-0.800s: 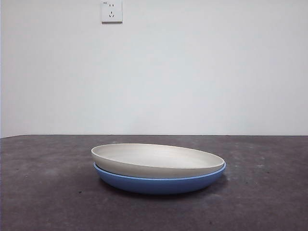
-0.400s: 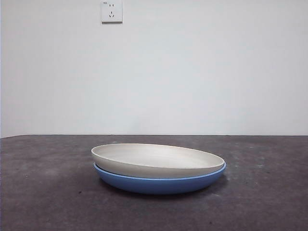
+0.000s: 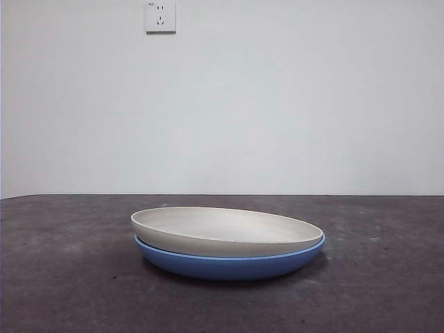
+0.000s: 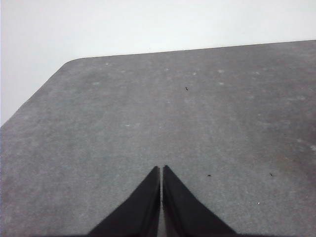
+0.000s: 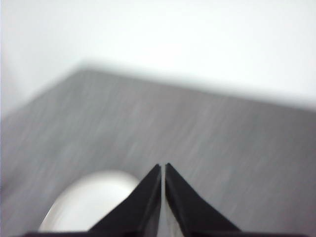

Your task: Pick up the white plate, put it on the blue plate, put it on desk

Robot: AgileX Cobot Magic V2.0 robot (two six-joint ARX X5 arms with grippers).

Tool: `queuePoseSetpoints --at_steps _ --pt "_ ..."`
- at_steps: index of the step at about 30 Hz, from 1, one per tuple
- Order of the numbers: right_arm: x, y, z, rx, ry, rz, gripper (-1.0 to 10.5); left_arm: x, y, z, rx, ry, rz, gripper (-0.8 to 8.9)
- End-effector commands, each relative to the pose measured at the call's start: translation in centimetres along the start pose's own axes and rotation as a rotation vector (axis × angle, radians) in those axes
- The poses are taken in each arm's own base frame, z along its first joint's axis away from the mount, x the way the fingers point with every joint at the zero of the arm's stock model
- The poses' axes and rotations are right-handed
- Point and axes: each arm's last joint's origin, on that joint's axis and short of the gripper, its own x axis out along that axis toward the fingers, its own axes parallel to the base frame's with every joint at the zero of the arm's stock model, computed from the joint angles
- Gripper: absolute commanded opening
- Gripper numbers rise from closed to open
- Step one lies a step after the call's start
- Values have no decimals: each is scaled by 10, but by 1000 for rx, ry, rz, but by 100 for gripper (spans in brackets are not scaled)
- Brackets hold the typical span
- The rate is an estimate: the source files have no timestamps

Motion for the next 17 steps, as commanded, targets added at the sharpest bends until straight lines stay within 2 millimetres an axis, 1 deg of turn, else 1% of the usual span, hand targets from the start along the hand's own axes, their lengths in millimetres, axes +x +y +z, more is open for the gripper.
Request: queuePoseSetpoints --at_steps 1,4,5,8,11,14,17 --pt "-7 -5 -6 -25 -131 -71 8 2 0 -7 -4 28 3 8" --pt "-11 -12 -25 -59 -246 -137 8 2 0 -7 -4 28 3 8" --pt "-11 -14 -37 -72 -285 -166 8 2 0 -7 -4 28 3 8" --pt "-10 -20 -66 -89 -341 -226 8 2 0 -7 -4 28 3 8" --pt "-7 -25 -97 -92 -383 -301 8 2 0 -7 -4 28 3 8" --pt "-3 -29 -123 -88 -416 -347 8 2 0 -7 -4 28 3 8" --pt "1 -33 -144 -84 -431 -375 8 2 0 -7 -4 28 3 8"
